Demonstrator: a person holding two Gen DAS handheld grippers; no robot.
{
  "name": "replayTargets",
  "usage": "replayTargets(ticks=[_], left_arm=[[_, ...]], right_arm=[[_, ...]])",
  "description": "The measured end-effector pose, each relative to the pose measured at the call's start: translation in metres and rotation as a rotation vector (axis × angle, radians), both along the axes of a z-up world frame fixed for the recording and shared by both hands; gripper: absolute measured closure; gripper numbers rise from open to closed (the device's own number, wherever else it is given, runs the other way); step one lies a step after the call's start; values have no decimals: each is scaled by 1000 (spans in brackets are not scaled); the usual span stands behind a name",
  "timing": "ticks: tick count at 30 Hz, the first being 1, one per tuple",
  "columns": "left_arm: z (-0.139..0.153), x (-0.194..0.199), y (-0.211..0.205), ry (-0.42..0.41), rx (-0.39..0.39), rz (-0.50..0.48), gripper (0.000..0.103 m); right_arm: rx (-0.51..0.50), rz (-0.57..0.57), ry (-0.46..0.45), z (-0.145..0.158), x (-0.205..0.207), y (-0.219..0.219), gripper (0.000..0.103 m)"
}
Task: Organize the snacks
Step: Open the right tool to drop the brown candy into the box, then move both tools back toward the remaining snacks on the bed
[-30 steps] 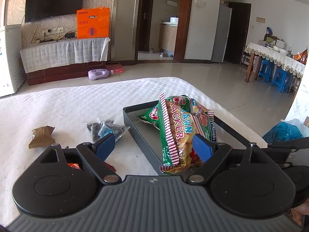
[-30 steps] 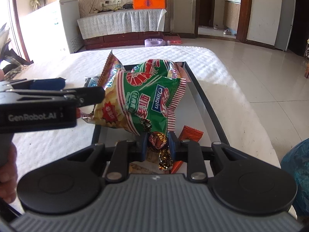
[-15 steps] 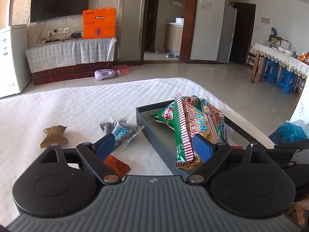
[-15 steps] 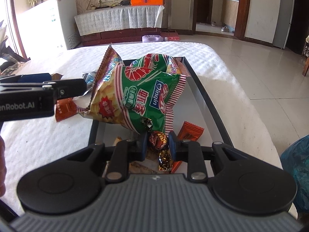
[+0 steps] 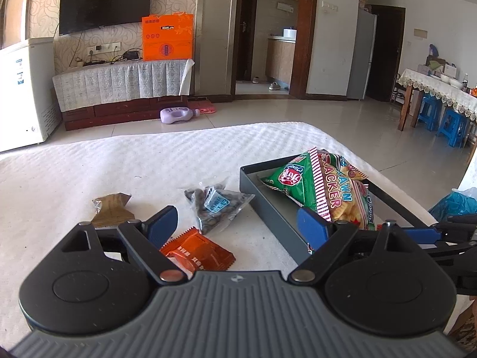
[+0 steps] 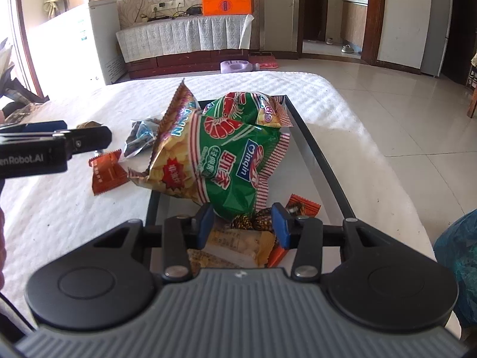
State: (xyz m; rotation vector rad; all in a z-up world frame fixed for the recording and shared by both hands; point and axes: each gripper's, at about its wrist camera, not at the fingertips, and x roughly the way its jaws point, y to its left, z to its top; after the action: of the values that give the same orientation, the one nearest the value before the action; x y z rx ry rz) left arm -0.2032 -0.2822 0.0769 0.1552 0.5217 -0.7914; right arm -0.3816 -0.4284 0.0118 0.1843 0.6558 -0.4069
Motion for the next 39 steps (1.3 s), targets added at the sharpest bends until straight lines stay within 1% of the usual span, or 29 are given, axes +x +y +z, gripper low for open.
replayTargets(ticks=[7,11,18,23,31,37,39], left_arm=[[2,-2,5,-9,2,1,10],[2,0,8,-16,8,5,10],[5,12,28,-18,6,47,10],[11,28,55,-10,-17,112,10],[19,54,103,35,-72,236,10],[26,62,129,48,-106,292,10],[29,62,136,52,-119,303,10]], right_arm=[[-6,-7,13,-2,-1,-2,57],[-18,-32,14,-1,-6,-3,58],[-19,-59,-63,11,-14,-1,58],[-18,-59,-124,20,-19,3,58],[-6,-17,-194,29,-16,14,58],[-11,58,-239,34,-8,32,57],[-7,90,-242,34,-2,40,57]])
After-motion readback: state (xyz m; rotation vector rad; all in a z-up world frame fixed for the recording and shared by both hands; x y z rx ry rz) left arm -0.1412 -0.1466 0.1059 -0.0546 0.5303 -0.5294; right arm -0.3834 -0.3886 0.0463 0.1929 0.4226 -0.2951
